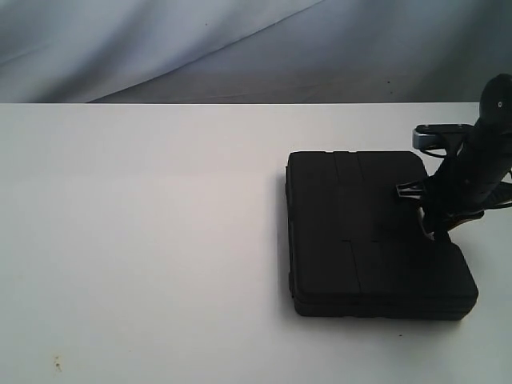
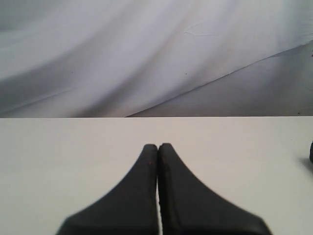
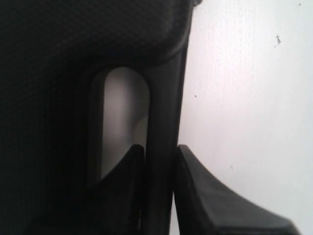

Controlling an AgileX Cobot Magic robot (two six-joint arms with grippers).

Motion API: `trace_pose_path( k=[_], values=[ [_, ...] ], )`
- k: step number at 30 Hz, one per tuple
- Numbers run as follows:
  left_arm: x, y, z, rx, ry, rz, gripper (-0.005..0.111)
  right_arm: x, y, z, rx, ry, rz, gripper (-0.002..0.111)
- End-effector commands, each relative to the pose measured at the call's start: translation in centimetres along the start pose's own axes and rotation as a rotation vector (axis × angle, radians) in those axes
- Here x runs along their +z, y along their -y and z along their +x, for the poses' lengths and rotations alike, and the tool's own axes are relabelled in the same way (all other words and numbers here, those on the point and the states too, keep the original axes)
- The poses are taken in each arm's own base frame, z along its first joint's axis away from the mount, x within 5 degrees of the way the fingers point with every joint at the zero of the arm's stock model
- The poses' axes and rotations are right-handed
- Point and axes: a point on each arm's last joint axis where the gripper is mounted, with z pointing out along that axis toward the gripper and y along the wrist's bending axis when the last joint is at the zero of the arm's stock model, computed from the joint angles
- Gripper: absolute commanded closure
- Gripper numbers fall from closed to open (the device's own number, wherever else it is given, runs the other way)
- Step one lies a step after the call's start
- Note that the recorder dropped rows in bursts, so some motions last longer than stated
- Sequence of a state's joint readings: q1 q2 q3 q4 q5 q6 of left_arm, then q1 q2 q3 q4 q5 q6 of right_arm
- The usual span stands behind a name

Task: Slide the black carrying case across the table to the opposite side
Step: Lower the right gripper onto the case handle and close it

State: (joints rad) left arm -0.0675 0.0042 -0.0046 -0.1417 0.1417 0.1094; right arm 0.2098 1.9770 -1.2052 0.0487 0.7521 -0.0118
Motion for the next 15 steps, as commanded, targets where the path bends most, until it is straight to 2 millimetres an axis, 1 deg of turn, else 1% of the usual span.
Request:
trace_pose_path(
  k=[1, 10, 15],
  values=[
    [0.0, 0.0, 0.0, -0.001, 0.009, 0.001, 0.107, -0.2, -0.3, -0.1, 0.025, -0.005, -0.025, 0.108],
    [0.0, 0.0, 0.0, -0.001, 0.009, 0.001, 0.107, -0.1, -2.4, -0.2, 0.019, 0.021, -0.031, 0.108],
    [0.0, 0.0, 0.0, -0.001, 0.009, 0.001, 0.107, -0.1, -2.9, -0.2, 0.065, 0.025, -0.042, 0.108]
  ],
)
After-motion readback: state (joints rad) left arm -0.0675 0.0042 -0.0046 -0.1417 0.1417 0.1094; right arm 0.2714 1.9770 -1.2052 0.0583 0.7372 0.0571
